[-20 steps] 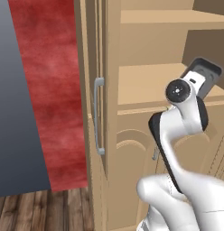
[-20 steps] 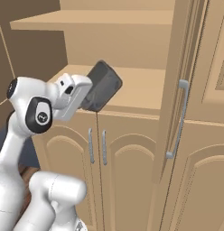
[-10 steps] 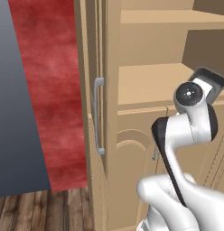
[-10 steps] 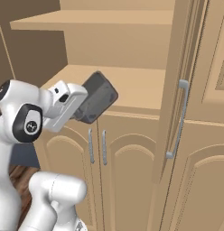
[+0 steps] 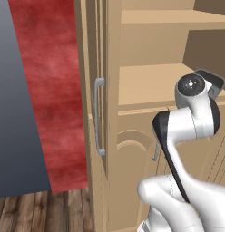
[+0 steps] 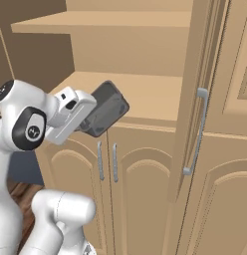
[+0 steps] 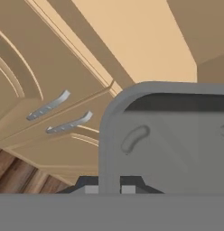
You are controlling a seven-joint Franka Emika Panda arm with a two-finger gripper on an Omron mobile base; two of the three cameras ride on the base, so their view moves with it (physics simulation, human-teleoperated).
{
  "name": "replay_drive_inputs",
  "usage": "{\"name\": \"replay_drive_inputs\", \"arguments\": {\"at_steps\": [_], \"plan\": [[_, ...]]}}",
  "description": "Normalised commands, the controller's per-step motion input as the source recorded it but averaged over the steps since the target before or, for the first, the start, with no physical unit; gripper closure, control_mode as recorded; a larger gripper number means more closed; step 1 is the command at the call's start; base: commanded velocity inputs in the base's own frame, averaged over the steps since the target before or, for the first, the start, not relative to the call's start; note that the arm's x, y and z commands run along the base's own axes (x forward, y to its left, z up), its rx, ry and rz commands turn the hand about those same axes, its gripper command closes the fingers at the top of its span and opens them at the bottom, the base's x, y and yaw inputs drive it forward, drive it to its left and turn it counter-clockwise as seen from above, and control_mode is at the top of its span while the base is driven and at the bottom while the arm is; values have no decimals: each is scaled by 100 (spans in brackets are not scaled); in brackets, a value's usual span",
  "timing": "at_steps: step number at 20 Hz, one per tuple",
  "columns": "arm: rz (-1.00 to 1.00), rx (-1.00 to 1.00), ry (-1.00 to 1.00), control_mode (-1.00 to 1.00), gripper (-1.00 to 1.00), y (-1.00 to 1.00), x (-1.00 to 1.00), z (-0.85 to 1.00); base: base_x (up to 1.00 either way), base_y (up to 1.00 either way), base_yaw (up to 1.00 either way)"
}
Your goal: Retrieve the tupperware from the cabinet, then place the raw meat into the tupperware to avoid contamination.
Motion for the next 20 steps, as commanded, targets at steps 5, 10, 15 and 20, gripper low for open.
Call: {"name": "replay_drive_inputs", "arguments": {"at_steps": [5,10,15,20], "plan": [[0,0,0,-100,100,0,0,0,0,0,0],[-1,0,0,-100,100,1,0,0,0,0,0],[0,0,0,100,100,0,0,0,-33,0,-3],[0,0,0,100,100,0,0,0,-60,0,-4]]}}
